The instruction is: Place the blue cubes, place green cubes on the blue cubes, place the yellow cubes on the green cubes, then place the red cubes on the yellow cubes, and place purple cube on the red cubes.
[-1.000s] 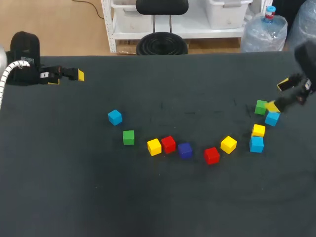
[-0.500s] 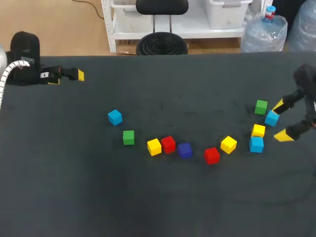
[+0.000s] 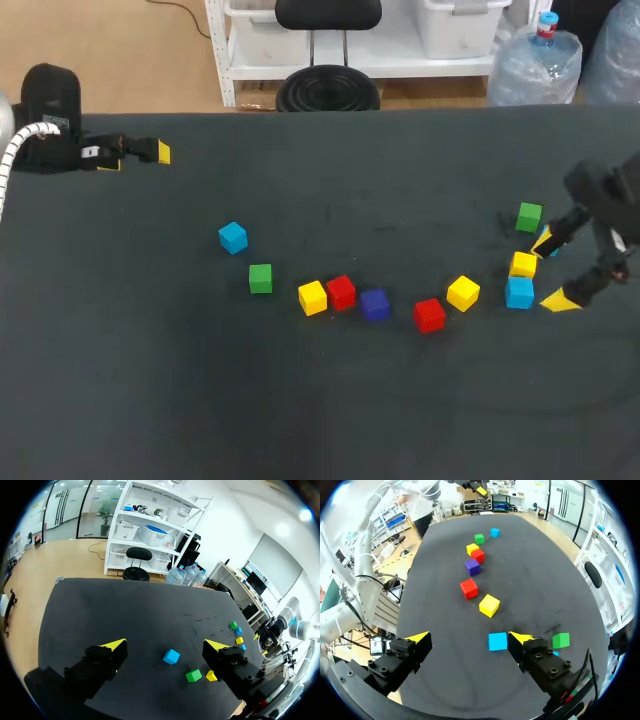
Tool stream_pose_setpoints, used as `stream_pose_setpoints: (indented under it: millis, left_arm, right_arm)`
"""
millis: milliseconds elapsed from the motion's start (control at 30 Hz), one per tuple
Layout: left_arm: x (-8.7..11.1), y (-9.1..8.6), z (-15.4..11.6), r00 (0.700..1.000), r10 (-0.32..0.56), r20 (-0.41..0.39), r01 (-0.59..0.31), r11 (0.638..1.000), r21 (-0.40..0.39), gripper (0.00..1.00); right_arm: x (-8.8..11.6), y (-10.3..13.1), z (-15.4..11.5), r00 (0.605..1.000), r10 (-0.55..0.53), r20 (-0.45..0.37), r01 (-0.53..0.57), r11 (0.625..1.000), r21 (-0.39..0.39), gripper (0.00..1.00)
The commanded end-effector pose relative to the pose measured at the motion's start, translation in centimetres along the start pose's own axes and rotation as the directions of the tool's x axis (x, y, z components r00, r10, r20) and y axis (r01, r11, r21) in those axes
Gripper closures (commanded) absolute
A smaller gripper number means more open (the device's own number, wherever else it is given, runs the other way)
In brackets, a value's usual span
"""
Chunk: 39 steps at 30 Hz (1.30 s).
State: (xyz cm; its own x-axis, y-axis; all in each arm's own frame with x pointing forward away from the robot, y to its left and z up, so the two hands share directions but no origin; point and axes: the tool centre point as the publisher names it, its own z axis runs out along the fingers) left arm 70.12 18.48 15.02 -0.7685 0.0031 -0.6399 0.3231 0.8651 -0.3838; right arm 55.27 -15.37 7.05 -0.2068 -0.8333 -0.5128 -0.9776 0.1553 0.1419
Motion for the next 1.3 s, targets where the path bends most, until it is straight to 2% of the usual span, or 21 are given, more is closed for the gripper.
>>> stream_pose_setpoints:
  millis: [33,233,700,1300]
  left_arm:
    - [0.0,0.1,0.0,1.000,0.000,0.002,0.000,1.000,0.001,0.00]
    - [0.0,0.1,0.0,1.000,0.000,0.002,0.000,1.000,0.001,0.00]
    - [0.0,0.1,0.0,1.000,0.000,0.002,0.000,1.000,0.001,0.00]
    - [0.0,0.1,0.0,1.000,0.000,0.002,0.000,1.000,0.001,0.00]
  right_arm:
    - [-0.2,-0.6,2.1,1.000,0.006,-0.018,-0.006,1.000,-0.003,0.00]
    - [-0.2,-0.7,3.9,0.999,-0.009,-0.038,0.009,1.000,-0.021,0.00]
    - [-0.4,-2.3,5.8,0.999,-0.019,-0.041,0.018,0.999,-0.026,0.00]
    - [1.5,-4.1,6.3,0.997,0.005,-0.078,-0.005,1.000,-0.006,0.00]
